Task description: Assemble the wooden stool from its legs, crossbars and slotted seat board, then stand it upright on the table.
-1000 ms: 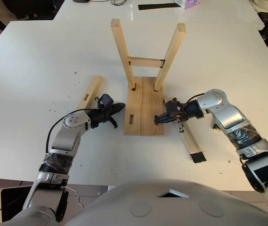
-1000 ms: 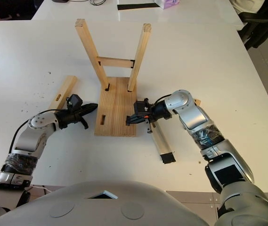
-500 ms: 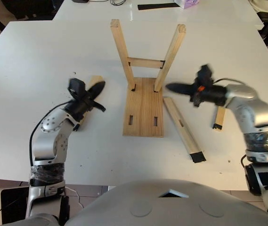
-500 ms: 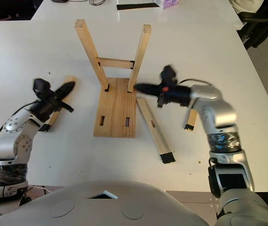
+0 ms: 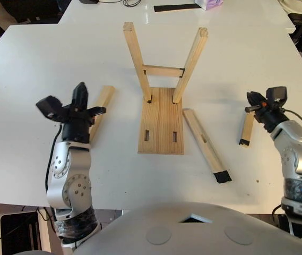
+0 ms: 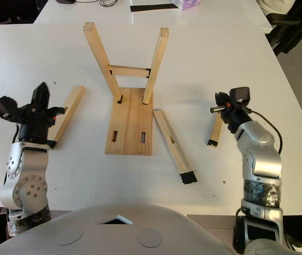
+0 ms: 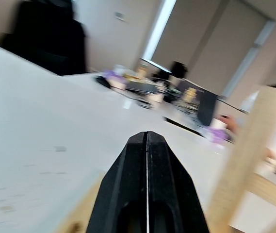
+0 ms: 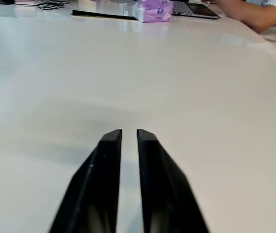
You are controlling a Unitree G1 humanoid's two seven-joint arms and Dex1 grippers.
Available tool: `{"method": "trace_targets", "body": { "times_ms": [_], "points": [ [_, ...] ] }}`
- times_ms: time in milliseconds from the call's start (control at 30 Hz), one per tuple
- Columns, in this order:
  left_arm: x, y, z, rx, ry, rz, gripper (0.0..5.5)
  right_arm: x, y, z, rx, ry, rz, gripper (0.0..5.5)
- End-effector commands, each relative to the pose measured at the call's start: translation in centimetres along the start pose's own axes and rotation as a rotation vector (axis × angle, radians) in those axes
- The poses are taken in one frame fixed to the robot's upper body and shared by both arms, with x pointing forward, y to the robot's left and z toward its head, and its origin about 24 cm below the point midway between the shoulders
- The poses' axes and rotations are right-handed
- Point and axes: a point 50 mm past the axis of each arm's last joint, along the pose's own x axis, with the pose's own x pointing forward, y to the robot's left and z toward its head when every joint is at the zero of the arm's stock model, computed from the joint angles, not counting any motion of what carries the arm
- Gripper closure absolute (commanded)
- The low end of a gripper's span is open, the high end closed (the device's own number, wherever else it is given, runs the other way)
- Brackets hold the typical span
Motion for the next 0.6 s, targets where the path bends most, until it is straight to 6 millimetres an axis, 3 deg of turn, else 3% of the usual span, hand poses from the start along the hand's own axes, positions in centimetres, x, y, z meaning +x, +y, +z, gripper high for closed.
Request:
{"method": "trace_targets", "body": {
  "times_ms": [33, 267, 433, 600],
  "points": [
    [-1.2, 2.0, 0.8, 0.021, -0.049, 0.155, 5.5, -1.4, 1.4, 0.2, 0.029, 0.024, 0.004, 4.05],
    [-4.3, 3.8, 0.7, 0.053, -0.037, 0.289, 5.5, -3.3, 0.7, -0.1, -0.002, 0.135, 0.008, 2.98],
    [-5.6, 4.6, 0.2, 0.076, -0.01, 0.349, 5.5, -5.3, 0.0, -1.9, 0.007, 0.27, -0.012, 2.98],
    [-6.8, 5.4, 0.5, 0.09, -0.009, 0.417, 5.5, -5.8, -0.1, -1.5, 0.05, 0.32, -0.015, 2.98]
  ]
}}
